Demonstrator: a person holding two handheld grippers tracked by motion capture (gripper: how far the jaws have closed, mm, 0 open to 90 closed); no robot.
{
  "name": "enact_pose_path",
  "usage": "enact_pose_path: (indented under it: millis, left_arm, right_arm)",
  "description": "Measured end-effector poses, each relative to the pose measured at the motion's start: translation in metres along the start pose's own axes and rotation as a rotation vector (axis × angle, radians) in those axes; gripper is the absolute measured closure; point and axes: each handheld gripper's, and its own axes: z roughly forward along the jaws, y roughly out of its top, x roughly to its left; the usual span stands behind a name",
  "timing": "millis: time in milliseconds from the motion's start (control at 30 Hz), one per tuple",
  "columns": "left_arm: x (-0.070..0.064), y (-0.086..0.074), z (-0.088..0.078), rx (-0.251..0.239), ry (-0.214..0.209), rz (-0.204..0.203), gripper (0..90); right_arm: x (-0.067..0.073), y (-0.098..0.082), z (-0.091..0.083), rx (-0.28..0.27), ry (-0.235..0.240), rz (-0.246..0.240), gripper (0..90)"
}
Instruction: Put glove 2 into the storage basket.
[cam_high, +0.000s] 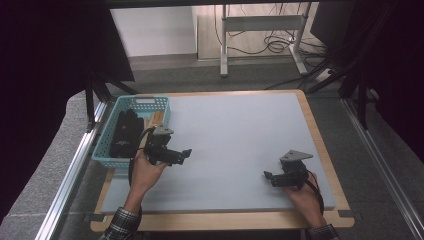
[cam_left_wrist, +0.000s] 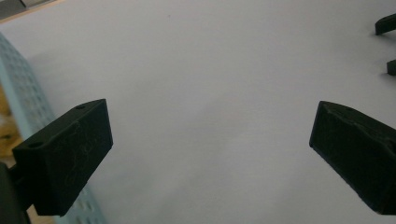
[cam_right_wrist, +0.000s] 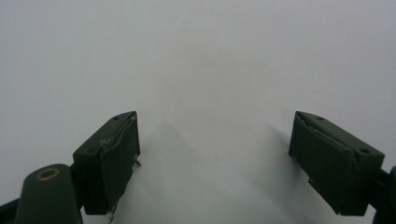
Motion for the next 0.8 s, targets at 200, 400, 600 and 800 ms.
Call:
enact_pose_path:
  millis: [200, 400, 600, 800]
  left_arm:
    - [-0.010, -0.001, 0.007, -0.009, -0.021, 0.010, 0.0]
    - [-0.021, -0.001, 0.015, -0.022, -0.051, 0.021, 0.0]
    - [-0.036, 0.000, 0.021, -0.040, -0.085, 0.040, 0.0]
    - [-0.050, 0.001, 0.027, -0.052, -0.112, 0.060, 0.0]
  right_arm:
    - [0.000, 0.000, 0.000, 0.000, -0.001, 0.002, 15.7]
    - [0.000, 0.000, 0.000, 0.000, 0.001, 0.000, 15.6]
    - [0.000, 0.000, 0.000, 0.000, 0.001, 0.001, 15.7]
    - [0.000, 0.000, 0.000, 0.001, 0.001, 0.000, 15.7]
